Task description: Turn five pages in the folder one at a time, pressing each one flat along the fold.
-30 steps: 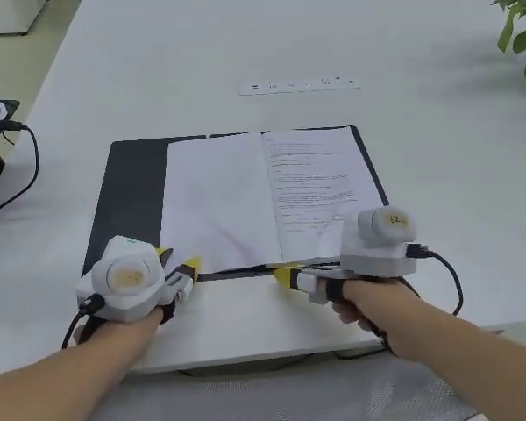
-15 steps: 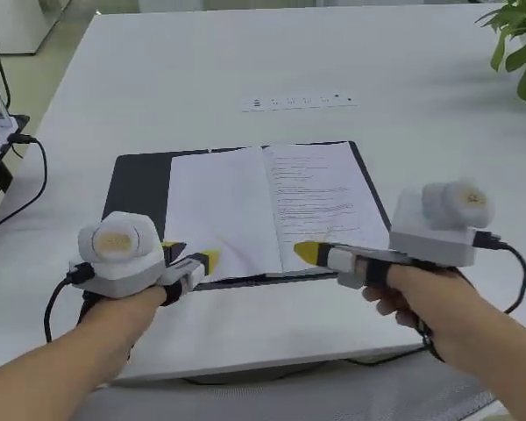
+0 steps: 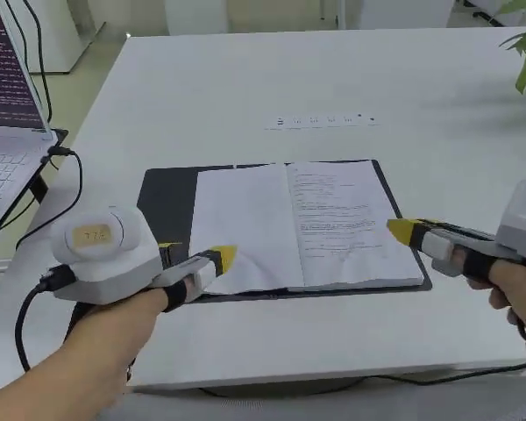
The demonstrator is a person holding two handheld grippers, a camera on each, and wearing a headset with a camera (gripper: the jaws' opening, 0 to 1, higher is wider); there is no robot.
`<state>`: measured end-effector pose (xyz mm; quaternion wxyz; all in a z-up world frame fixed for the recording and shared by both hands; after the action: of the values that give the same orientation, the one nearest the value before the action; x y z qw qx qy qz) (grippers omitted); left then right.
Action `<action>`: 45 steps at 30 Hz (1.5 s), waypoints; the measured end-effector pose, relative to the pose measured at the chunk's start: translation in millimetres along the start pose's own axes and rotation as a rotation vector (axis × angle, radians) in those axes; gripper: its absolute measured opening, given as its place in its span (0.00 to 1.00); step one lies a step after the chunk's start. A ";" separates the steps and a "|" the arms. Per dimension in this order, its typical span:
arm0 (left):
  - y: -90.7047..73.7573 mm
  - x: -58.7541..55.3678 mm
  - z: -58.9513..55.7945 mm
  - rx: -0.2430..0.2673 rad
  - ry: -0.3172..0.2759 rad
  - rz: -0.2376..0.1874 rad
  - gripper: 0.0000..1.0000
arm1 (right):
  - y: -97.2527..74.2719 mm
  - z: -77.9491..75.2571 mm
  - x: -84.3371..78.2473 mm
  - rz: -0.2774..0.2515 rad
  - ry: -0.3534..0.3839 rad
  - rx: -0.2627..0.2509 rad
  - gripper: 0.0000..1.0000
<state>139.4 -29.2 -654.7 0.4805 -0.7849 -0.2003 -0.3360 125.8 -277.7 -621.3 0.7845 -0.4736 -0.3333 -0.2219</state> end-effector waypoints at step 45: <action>-7.9 1.7 -0.7 0.085 0.193 0.046 0.89 | -12.1 -34.8 -22.7 0.007 -0.110 -0.048 1.00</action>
<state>135.3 -26.2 -648.4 0.5380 -0.7322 -0.1492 -0.3901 113.3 -313.4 -642.2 0.7541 -0.5049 -0.3688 -0.2010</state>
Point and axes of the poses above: the centre of the closed fingertips' face, and the gripper's own axes: y roughly forward along the fingers, z roughly to its left, x roughly out of its top, the point moved 1 cm from there along -y, roughly backward along the fingers, and after that the axes turned 12 degrees about z, right-handed, at the moved point
